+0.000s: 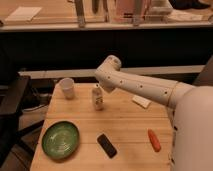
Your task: Knock the bottle over
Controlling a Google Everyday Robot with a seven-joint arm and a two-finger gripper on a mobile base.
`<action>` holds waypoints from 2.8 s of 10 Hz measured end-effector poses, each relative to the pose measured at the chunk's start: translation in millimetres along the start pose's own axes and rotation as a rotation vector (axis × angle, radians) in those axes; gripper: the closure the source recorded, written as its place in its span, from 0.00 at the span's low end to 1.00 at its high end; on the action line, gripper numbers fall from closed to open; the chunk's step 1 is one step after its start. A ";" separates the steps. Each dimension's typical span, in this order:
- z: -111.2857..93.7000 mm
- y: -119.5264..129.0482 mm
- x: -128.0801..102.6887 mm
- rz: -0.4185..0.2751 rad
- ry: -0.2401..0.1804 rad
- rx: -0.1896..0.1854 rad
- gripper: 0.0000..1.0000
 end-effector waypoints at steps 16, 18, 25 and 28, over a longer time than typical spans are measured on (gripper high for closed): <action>7.3 -8.7 -10.5 -0.027 -0.022 0.029 1.00; 8.1 -9.0 -11.1 -0.026 -0.023 0.031 1.00; 9.8 -10.8 -13.4 -0.023 -0.029 0.038 1.00; 10.5 -11.5 -14.2 -0.020 -0.031 0.042 1.00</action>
